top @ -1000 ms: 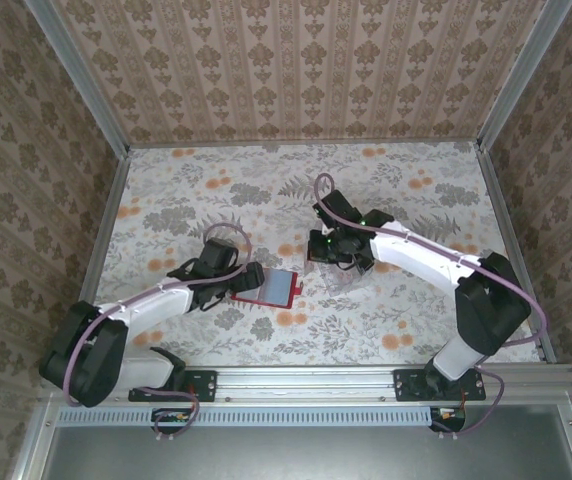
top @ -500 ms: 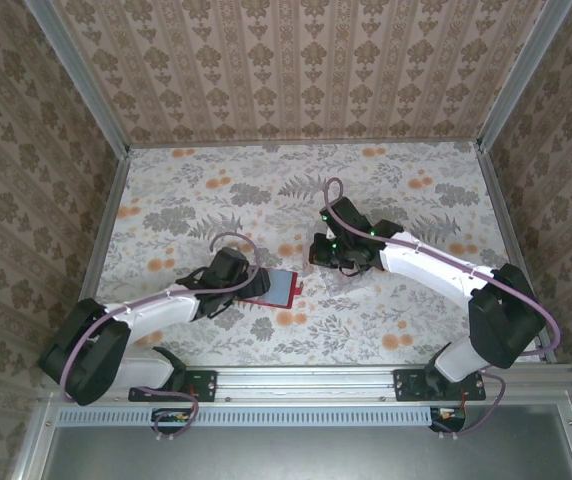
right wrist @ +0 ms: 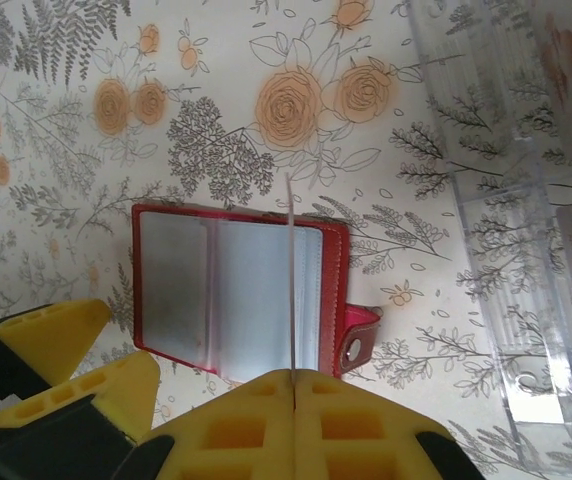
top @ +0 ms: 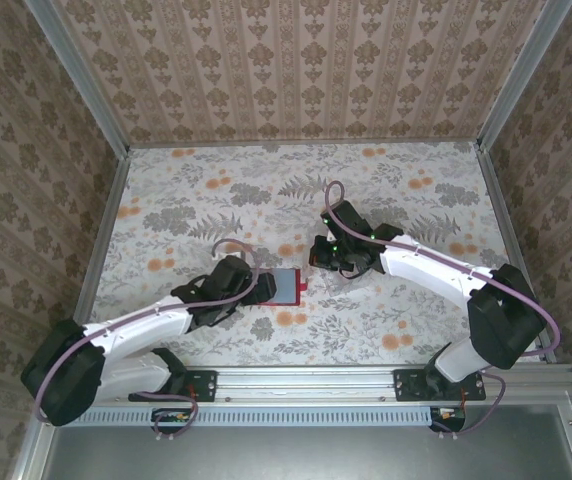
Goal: Put the credit cards into the card holder
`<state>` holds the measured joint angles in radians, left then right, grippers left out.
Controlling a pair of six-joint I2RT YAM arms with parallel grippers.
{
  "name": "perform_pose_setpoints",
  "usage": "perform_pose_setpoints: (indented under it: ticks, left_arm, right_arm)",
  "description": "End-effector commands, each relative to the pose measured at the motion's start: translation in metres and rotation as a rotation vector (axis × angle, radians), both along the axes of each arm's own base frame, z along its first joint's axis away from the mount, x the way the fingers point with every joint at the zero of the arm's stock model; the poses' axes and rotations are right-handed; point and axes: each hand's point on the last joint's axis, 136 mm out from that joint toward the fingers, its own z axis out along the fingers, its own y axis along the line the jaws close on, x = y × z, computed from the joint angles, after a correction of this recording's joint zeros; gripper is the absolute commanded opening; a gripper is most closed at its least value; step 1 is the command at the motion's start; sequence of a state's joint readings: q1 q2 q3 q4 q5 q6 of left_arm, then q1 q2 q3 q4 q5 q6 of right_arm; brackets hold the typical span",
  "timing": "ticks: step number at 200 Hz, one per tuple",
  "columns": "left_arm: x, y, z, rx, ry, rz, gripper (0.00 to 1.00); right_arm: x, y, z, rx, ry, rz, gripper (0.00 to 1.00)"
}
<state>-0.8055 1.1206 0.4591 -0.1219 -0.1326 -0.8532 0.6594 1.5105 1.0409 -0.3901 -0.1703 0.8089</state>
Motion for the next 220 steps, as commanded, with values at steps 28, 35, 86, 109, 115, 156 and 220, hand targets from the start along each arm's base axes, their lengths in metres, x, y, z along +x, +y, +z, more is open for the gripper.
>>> perform_pose_setpoints:
  ticks: [28, 35, 86, 109, 115, 156, 220]
  left_arm:
    - [0.001, 0.037, 0.003, 0.125, 0.021, 0.097, 1.0]
    - [0.003, 0.041, 0.004, 0.139, 0.025, 0.102, 1.0]
    - [0.013, 0.073, 0.006, 0.19, 0.06, 0.163, 1.0]
    - [0.015, 0.077, 0.007, 0.199, 0.064, 0.159, 1.0]
    - [0.015, 0.078, 0.007, 0.201, 0.065, 0.155, 1.0]
    - [0.017, 0.076, 0.004, 0.206, 0.082, 0.132, 1.0]
    - [0.02, 0.066, -0.006, 0.218, 0.113, 0.06, 1.0]
  right_arm:
    - [-0.006, 0.042, 0.003, 0.145, -0.044, 0.011, 0.0]
    - [-0.007, 0.05, 0.002, 0.162, -0.054, 0.009, 0.0]
    - [-0.016, 0.097, -0.024, 0.21, -0.098, 0.005, 0.0]
    - [-0.017, 0.1, -0.042, 0.198, -0.086, -0.004, 0.0]
    - [-0.018, 0.1, -0.047, 0.194, -0.081, -0.006, 0.0]
    - [-0.024, 0.082, -0.068, 0.156, -0.071, -0.039, 0.0]
    - [-0.026, 0.065, -0.082, 0.173, -0.055, -0.089, 0.0]
